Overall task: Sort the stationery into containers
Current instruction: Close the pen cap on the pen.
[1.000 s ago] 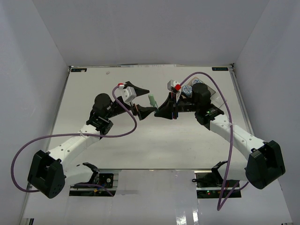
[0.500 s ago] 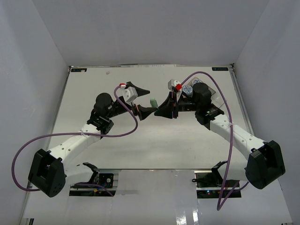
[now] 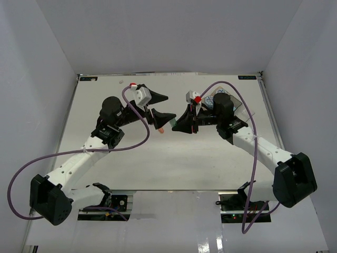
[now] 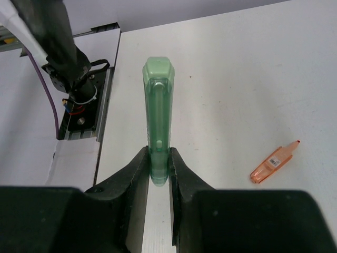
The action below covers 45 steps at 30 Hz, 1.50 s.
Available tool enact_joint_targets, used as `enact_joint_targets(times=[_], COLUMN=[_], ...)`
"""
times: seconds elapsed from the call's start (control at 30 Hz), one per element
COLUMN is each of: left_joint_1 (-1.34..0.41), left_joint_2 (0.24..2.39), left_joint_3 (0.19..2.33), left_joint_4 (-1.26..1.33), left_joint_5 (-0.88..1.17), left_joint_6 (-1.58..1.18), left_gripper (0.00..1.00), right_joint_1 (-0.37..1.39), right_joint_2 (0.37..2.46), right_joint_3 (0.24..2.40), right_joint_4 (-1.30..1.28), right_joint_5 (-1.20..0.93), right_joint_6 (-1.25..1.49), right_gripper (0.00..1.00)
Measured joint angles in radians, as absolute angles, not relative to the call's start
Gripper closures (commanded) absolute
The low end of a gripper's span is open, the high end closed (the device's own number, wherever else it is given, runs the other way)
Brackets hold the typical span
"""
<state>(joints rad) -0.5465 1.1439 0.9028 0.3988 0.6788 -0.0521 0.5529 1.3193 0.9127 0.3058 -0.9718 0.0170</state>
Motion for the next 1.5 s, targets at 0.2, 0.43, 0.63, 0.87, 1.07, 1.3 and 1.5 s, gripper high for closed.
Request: enact_joint_targets(times=[0.2, 0.43, 0.63, 0.87, 1.07, 1.3, 1.5], left_joint_1=[-0.521, -0.514, -0.514, -0.514, -0.515, -0.522, -0.526], left_joint_2=[1.159, 1.191, 1.254, 1.263, 1.279, 1.321, 1.336], left_joint_3=[1.067, 1.150, 1.206, 1.208, 1.214, 1.221, 1.221], left_joint_4=[0.161, -0.121, -0.243, -0.284, -0.284, -0.288, -0.293], left_joint_5=[0.698, 0.724, 0.793, 0.827, 0.852, 0.873, 0.887], left_joint_6=[-0.013, 0.161, 0.271, 0.408, 0.493, 0.524, 0.528], left_gripper=[0.26, 0.38, 0.41, 0.50, 0.55, 0.59, 0.67], right_joint_1=[0.550, 0.550, 0.550, 0.550, 0.550, 0.550, 0.550], right_joint_2=[1.333, 1.334, 1.346, 1.349, 1.365, 1.368, 1.373], right_joint_3=[0.949, 1.024, 1.093, 1.117, 1.143, 1.151, 1.158], right_joint_4=[0.168, -0.020, -0.137, -0.218, -0.277, -0.301, -0.315], right_joint_5=[-0.955, -0.863, -0.817, -0.790, -0.787, -0.788, -0.788], right_joint_6=[-0.128, -0.300, -0.389, -0.451, -0.483, -0.505, -0.506], right_gripper=[0.92, 0.92, 0.92, 0.92, 0.92, 0.92, 0.92])
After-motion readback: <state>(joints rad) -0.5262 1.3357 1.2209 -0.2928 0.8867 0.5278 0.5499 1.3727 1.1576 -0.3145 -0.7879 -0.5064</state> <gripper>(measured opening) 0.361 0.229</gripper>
